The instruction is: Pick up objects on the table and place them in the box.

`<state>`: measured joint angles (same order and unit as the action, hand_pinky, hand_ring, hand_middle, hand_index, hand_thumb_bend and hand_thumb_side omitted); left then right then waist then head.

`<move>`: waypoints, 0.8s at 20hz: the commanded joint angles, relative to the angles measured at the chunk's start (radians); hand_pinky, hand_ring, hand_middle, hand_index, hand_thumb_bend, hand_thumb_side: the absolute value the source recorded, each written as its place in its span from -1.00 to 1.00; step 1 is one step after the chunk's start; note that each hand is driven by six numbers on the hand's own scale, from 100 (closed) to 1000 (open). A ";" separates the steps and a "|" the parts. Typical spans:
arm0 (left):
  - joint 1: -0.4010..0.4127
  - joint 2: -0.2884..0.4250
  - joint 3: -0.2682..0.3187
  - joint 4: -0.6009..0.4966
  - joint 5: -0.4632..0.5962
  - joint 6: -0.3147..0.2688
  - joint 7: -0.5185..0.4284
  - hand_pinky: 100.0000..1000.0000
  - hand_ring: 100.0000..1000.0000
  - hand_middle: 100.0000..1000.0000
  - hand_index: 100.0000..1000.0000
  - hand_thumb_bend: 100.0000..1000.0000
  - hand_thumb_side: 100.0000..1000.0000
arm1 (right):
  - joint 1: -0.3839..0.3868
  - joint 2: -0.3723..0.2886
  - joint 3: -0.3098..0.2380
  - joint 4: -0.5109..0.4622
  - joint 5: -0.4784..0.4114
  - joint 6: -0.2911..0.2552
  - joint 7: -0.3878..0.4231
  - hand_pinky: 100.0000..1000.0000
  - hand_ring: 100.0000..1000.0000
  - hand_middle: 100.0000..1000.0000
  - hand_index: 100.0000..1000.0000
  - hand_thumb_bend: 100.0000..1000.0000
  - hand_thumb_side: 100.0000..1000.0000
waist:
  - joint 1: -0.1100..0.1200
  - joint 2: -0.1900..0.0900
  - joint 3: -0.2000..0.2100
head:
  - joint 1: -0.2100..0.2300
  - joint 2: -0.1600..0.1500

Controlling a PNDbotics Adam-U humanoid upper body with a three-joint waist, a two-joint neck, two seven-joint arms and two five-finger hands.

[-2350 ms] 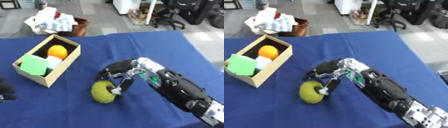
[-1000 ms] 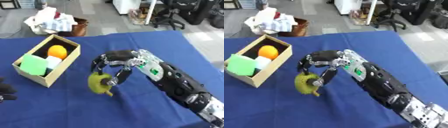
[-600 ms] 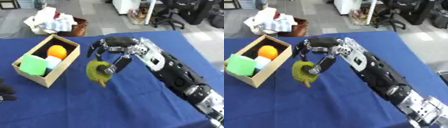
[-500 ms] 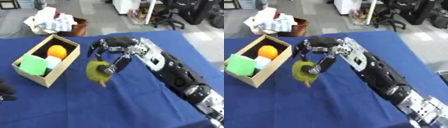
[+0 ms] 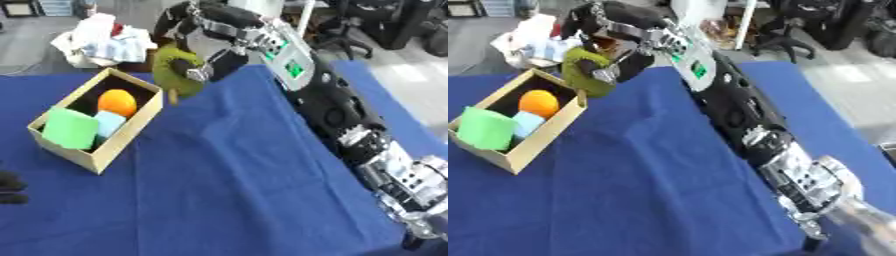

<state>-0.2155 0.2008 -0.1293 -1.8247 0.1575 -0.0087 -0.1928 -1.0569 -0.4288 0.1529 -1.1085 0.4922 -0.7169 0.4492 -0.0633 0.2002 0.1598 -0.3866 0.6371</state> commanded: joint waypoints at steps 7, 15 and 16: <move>-0.038 -0.003 -0.020 -0.018 0.007 0.003 -0.019 0.14 0.22 0.12 0.56 -1.00 0.68 | -0.100 0.125 -0.153 0.223 0.278 -0.190 0.075 0.58 0.50 0.40 -0.31 -1.00 -0.77 | -0.003 0.005 0.067 | -0.048 -0.026; -0.053 -0.013 -0.037 -0.018 0.015 0.006 -0.036 0.14 0.22 0.12 0.56 -1.00 0.68 | -0.100 0.206 -0.246 0.338 0.516 -0.190 -0.110 0.57 0.47 0.39 -0.26 -1.00 -0.78 | 0.003 0.010 0.122 | -0.085 -0.028; -0.054 -0.013 -0.038 -0.017 0.015 0.006 -0.037 0.14 0.22 0.12 0.56 -1.00 0.68 | -0.097 0.211 -0.254 0.344 0.540 -0.190 -0.138 0.57 0.48 0.39 -0.26 -1.00 -0.78 | 0.003 0.010 0.125 | -0.088 -0.029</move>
<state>-0.2560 0.1845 -0.1633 -1.8249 0.1675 -0.0013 -0.2252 -1.1314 -0.2107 -0.0841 -0.7622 1.0006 -0.8643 0.3009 -0.0633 0.2118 0.2855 -0.4674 0.6219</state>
